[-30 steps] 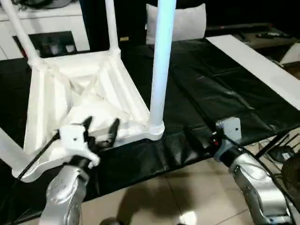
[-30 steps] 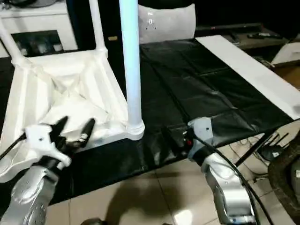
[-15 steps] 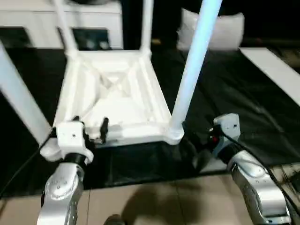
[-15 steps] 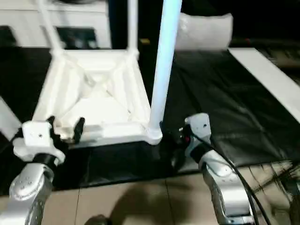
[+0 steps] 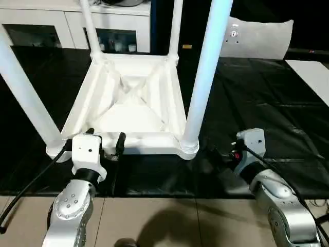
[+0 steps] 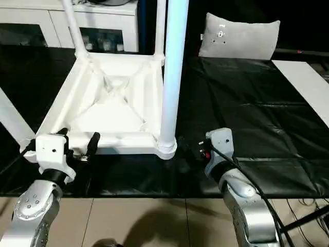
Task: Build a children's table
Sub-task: Rotate leg to tighten
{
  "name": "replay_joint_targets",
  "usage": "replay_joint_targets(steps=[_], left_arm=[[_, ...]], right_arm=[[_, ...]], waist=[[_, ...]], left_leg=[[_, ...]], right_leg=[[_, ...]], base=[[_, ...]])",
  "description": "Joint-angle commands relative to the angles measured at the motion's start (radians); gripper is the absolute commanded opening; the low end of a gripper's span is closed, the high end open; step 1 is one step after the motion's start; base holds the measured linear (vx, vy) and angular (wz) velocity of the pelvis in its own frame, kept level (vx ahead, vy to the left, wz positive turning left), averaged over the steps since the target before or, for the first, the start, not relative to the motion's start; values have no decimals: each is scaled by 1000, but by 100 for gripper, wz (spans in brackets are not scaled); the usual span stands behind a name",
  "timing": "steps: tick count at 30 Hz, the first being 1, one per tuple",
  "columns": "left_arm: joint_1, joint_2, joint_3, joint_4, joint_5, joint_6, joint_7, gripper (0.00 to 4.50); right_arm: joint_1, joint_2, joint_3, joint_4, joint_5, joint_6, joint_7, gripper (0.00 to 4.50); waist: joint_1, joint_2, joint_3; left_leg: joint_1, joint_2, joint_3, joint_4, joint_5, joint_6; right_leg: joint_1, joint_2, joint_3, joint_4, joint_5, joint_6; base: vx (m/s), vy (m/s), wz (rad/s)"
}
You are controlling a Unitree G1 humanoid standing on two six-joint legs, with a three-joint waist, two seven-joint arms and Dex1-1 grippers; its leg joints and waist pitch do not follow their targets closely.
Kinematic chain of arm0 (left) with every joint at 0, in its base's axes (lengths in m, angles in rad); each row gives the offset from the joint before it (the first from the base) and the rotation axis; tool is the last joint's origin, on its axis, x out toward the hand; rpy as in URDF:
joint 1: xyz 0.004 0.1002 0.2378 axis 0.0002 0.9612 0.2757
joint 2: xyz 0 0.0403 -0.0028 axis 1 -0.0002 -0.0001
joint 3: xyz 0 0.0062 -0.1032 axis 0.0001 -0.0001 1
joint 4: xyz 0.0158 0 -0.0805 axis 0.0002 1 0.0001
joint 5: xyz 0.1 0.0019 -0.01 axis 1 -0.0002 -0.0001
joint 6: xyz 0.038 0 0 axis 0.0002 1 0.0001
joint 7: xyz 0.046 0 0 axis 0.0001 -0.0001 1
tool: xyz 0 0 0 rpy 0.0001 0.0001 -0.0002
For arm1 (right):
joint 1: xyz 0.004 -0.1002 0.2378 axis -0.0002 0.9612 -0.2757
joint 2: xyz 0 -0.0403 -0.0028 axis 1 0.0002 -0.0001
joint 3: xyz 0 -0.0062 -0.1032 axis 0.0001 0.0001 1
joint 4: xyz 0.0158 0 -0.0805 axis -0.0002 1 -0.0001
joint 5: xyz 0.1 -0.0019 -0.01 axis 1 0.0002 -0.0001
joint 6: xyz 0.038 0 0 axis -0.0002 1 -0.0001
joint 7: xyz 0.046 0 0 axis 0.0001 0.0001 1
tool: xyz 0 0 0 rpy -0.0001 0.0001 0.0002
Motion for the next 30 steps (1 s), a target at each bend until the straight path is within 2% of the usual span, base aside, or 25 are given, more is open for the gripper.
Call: replay_joint_targets(steps=[1, 2, 4, 7, 10, 11, 12, 13, 14, 15, 16, 17, 18, 19, 20, 21, 22, 23, 24, 25, 26, 27, 28, 29, 30], left_arm=[[-12, 8, -10, -1, 3, 10, -11, 446], [-19, 9, -10, -4, 2, 14, -15, 446], [-20, 9, -10, -4, 2, 14, -16, 446], [-27, 11, -7, 3, 2, 11, -17, 446], [-26, 14, -6, 9, -1, 3, -21, 446], [-19, 15, -9, 5, -8, -3, -29, 446], [-19, 15, -9, 5, -8, -3, -29, 446], [-16, 15, -13, 2, -11, -6, -34, 446], [-13, 14, -19, -1, -13, -12, -41, 446], [-13, 14, -21, -2, -15, -11, -44, 446], [-13, 14, -21, -2, -16, -10, -46, 446], [-12, 11, -21, -1, -23, -31, -52, 446], [-12, 11, -23, 1, -26, -48, -60, 446], [-12, 14, -25, 1, -30, -44, -69, 446], [-13, 19, -28, 2, -34, -42, -80, 446], [-15, 22, -29, 4, -38, -38, -87, 446], [-16, 24, -30, 4, -41, -35, -92, 446], [-18, 29, -31, 6, -47, -32, -103, 446], [-19, 35, -34, 9, -50, -36, -112, 446], [-24, 55, -40, 15, -63, -44, -152, 446], [-27, 66, -44, 18, -74, -30, -175, 446], [-30, 72, -46, 19, -82, -19, -189, 446], [-36, 83, -49, 24, -90, -17, -210, 446], [-38, 86, -51, 26, -92, -18, -217, 446], [-55, 108, -59, 41, -107, -24, -266, 446]], right_arm=[[-1, -1, -3, -29, 3, 8, -2, 450], [-3, -2, -4, -22, 3, 1, 1, 450], [-4, -2, -5, -19, 2, -3, 2, 450], [-13, -8, 1, -9, 3, -13, 16, 450], [-18, -16, 8, -9, 11, -19, 39, 450], [-15, -19, 9, -11, 3, -27, 35, 450], [-15, -19, 9, -11, 3, -27, 35, 450], [-13, -11, -2, -9, 5, -29, 22, 450], [-12, 1, -18, -4, 8, -33, 2, 450], [-14, 8, -28, -1, 14, -19, -11, 450], [-16, 12, -35, 2, 16, -10, -17, 450], [-17, 9, -33, 8, 7, -11, -20, 450], [-16, 5, -31, 13, -5, -12, -24, 450], [-13, 4, -32, 15, -13, -17, -30, 450], [-11, 5, -35, 18, -21, -24, -39, 450], [-8, 5, -39, 21, -28, -28, -48, 450], [-7, 7, -44, 23, -25, -28, -50, 450], [-3, 14, -60, 29, -5, -26, -49, 450], [2, 16, -72, 33, 7, -38, -44, 450], [8, -7, -64, 48, -16, -52, -32, 450], [10, -19, -57, 54, -26, -58, -23, 450], [11, -25, -53, 57, -31, -59, -17, 450], [11, -26, -54, 60, -28, -65, -13, 450], [10, -28, -54, 60, -27, -67, -11, 450], [6, -40, -57, 65, -19, -79, 6, 450]], waist=[[-2, 10, -16], [-4, 7, -9], [-1, 6, -17], [2, 7, -31], [-4, 5, -58], [10, -27, -55], [8, -18, -61], [7, -2, -69], [2, 10, -68], [-37, 53, -89], [-65, 33, -86], [-83, 29, -91], [-53, 26, -72], [-63, 6, -87], [-60, -29, -81], [-63, -67, -75], [-41, -70, -54], [-34, -60, -67], [-37, -58, -71], [-54, -45, -68], [-62, -37, -62], [-67, -33, -58], [-72, -32, -49], [-76, -24, -36], [-81, -24, -33]], left_leg=[[29, 67, -8, -84, -372, 46], [42, 58, 0, -87, -405, 49], [41, 51, 8, -92, -348, 61], [46, 60, 9, -99, -261, 86], [46, 51, -1, -84, -78, 168], [-60, -10, -13, -35, 3, 277], [-100, -39, -3, 1, 27, 316], [-101, -16, -27, 21, 64, 328], [-105, -16, -31, 18, 102, 330], [78, 63, -91, -18, 167, 342], [212, 198, -204, -34, 332, 507], [220, 202, -225, -26, 558, 583], [161, 145, -142, 15, 890, 537], [128, 79, -93, 31, 1053, 484], [84, -41, -13, 75, 846, 375], [46, -82, 18, 61, 595, 321], [6, -64, -7, 65, 139, 222], [-13, -33, -32, 32, 107, 164], [-13, -31, -29, 20, 141, 148], [-13, -31, -23, 8, 218, 139], [-1, -26, -13, 1, 202, 138], [1, -20, -13, -5, 163, 141], [-11, -8, -17, -21, 45, 137], [1, 5, -15, -36, -149, 117], [5, 9, -16, -41, -231, 100]], right_leg=[[38, -142, 74, -145, -463, 31], [51, -142, 71, -164, -555, 20], [76, -141, 72, -174, -546, 9], [92, -131, 74, -159, -392, -18], [106, -111, 64, -112, -38, -30], [177, -126, 38, -130, 105, 36], [211, -153, 40, -142, 139, 102], [203, -186, 20, -147, 183, 177], [213, -163, -13, -136, 228, 207], [81, -73, -37, -36, 194, 229], [-84, -92, -5, 90, -120, 156], [-132, -99, 13, 126, -126, 137], [-167, -107, 47, 133, -2, 154], [-167, -105, 63, 98, 194, 162], [-145, -112, 95, -17, 484, 91], [-99, -112, 118, -46, 517, 122], [-49, -210, 197, -93, 237, 73], [-8, -215, 190, -64, 203, 6], [-6, -188, 175, -49, 271, -23], [-19, -145, 149, -33, 368, -70], [-40, -122, 127, -41, 310, -105], [-45, -118, 119, -44, 239, -121], [-35, -120, 114, -59, 42, -120], [-48, -122, 109, -81, -207, -100], [-51, -123, 107, -90, -299, -83]], base=[[0, 0, 0], [0, 0, 0], [27, 25, -2], [78, 44, -2], [116, 33, 2], [131, 26, 4], [126, 50, 34], [134, 54, 62], [134, 54, 62], [181, 22, 56], [167, 20, 20], [167, 20, 20], [0, 0, 0], [-162, 12, 9], [-162, 12, 9], [-257, -20, 22], [-122, -47, 20], [-122, -47, 20], [-6, -72, 1], [-33, -56, 2], [-33, -56, 2], [-75, -16, 4], [-107, -2, 1], [-107, -2, 1], [-119, -12, 2]])
